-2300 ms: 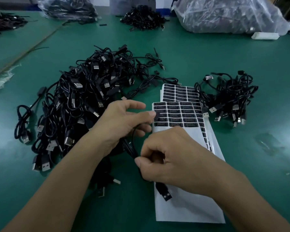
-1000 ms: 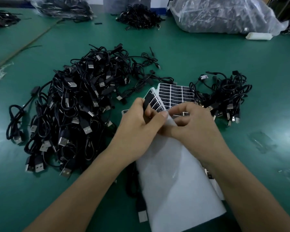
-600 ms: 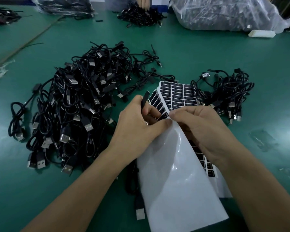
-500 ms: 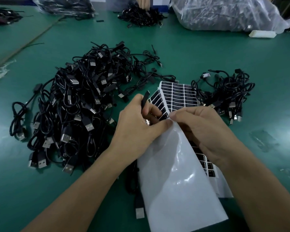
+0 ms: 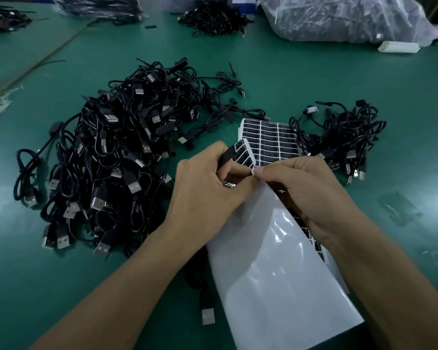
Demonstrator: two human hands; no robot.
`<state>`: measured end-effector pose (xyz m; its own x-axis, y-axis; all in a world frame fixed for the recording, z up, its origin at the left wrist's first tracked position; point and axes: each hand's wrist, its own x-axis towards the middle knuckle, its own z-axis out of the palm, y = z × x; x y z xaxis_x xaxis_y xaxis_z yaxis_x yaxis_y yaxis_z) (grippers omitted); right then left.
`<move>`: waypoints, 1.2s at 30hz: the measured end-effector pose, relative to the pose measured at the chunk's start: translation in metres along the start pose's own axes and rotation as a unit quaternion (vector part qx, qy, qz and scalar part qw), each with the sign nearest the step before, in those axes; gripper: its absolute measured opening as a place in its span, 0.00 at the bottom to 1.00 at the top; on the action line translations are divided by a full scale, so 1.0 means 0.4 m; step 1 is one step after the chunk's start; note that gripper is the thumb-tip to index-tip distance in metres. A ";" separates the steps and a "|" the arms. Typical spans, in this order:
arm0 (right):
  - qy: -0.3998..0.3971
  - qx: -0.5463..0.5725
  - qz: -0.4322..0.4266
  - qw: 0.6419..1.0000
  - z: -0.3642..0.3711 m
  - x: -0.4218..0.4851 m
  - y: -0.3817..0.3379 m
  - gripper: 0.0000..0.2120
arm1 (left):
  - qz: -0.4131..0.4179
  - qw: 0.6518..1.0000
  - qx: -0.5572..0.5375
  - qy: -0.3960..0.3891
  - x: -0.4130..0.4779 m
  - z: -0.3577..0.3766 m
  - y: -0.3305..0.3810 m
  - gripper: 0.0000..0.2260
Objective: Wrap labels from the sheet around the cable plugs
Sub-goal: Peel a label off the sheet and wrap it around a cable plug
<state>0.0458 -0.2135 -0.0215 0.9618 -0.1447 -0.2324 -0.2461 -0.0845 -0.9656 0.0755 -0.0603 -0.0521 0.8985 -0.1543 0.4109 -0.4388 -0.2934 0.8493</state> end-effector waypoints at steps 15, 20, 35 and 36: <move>0.052 0.035 -0.014 0.998 0.018 -0.008 -0.002 0.10 | 0.038 0.999 0.021 0.032 0.001 -0.007 -0.001 0.25; 0.030 0.021 -0.021 0.999 0.024 -0.003 0.005 0.11 | 0.001 1.000 0.016 0.018 0.003 -0.011 0.002 0.23; -0.040 -0.042 -0.070 0.996 0.024 -0.002 0.002 0.13 | -0.101 0.990 -0.096 -0.025 0.023 -0.025 -0.014 0.21; -0.029 -0.045 -0.068 0.996 0.025 -0.002 0.003 0.13 | -0.102 0.990 -0.094 -0.022 0.023 -0.025 -0.015 0.21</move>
<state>0.0461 -0.2036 -0.0237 0.9916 -0.0688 -0.1096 -0.1207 -0.1868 -0.9750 0.0865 -0.0504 -0.0500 0.9650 -0.1525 0.2133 -0.2350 -0.1426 0.9615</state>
